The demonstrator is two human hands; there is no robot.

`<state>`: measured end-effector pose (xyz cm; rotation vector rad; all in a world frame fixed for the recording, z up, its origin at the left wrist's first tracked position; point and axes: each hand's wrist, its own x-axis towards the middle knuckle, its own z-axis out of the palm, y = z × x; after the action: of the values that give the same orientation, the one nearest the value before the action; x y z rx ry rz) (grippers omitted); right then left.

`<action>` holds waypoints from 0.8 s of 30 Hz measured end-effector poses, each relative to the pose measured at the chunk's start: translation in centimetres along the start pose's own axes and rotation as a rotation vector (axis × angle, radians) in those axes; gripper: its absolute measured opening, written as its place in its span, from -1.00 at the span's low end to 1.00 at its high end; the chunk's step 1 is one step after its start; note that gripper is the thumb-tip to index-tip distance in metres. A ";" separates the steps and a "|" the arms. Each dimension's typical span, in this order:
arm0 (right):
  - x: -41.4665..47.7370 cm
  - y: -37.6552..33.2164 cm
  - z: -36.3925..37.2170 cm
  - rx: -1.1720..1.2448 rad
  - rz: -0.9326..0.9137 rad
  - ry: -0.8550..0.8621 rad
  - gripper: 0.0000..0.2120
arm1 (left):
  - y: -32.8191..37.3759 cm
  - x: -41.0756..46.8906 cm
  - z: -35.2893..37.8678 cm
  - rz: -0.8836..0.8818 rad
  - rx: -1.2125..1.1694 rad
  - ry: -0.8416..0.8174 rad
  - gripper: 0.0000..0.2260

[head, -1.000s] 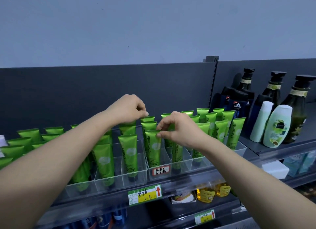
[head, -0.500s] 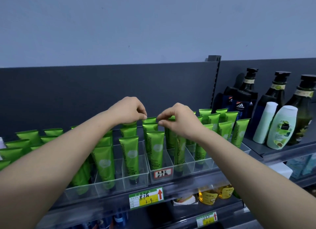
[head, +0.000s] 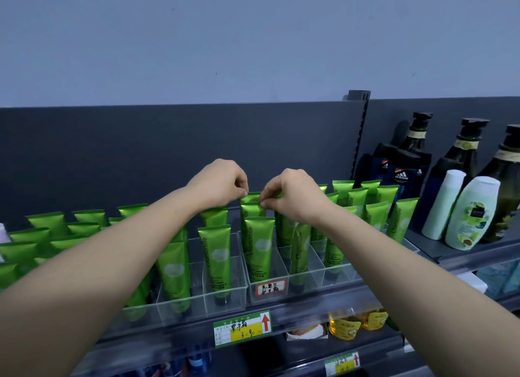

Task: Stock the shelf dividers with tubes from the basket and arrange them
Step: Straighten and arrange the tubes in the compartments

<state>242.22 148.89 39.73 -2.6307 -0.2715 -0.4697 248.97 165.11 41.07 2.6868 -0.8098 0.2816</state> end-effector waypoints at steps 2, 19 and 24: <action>0.0 0.0 -0.1 0.001 0.001 -0.003 -0.92 | 0.0 -0.1 0.0 0.006 -0.002 0.000 -0.93; 0.0 -0.2 -0.1 0.001 -0.011 -0.026 -0.91 | -0.2 -0.4 0.0 0.001 -0.020 0.006 -0.95; -0.3 -0.2 -0.7 -0.004 -0.027 -0.030 -0.87 | -0.2 -0.3 -0.2 -0.009 -0.036 -0.018 -0.97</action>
<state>241.71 148.70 40.24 -2.6430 -0.3165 -0.4405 248.83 165.48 41.17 2.6624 -0.7998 0.2392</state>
